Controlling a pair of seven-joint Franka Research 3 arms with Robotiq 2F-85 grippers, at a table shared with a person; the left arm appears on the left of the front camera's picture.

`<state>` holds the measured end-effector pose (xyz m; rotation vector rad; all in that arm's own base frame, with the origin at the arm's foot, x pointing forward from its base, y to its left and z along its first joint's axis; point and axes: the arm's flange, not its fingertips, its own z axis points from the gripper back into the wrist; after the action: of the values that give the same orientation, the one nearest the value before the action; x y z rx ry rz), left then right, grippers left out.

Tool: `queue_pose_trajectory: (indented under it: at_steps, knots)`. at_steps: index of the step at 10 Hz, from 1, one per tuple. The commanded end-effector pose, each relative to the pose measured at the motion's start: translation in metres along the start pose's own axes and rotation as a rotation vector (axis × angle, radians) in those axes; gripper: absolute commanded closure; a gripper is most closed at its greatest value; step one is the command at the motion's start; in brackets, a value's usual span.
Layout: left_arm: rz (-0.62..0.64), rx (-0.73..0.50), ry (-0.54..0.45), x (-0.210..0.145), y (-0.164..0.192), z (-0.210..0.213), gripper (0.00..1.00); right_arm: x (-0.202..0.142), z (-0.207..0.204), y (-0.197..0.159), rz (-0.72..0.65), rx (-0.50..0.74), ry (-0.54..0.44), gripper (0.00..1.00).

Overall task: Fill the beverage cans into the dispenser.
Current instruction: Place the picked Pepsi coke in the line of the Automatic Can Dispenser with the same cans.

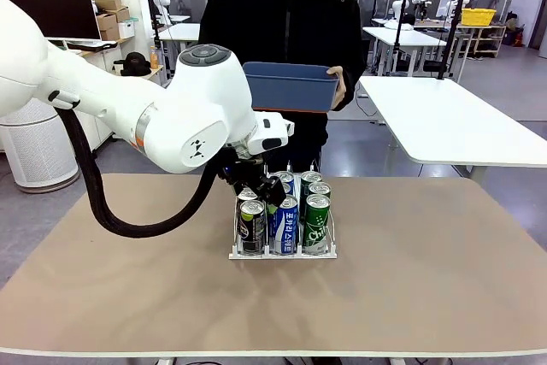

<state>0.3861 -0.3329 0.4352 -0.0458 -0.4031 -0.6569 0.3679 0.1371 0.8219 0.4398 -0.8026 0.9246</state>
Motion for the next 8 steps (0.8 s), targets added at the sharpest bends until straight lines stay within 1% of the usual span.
queue_pose_trajectory:
  at_steps: [1, 8]
  knots:
    - [-0.001, -0.009, 0.028, 0.0039, 0.0026, -0.0031, 0.0, -0.0017, -0.0005, 0.0004, 0.0, 0.001, 0.002, 0.0]
    - [-0.001, -0.009, 0.028, 0.0039, 0.0026, -0.0031, 0.0, -0.0017, -0.0005, 0.0004, 0.0, 0.001, 0.002, 0.0]
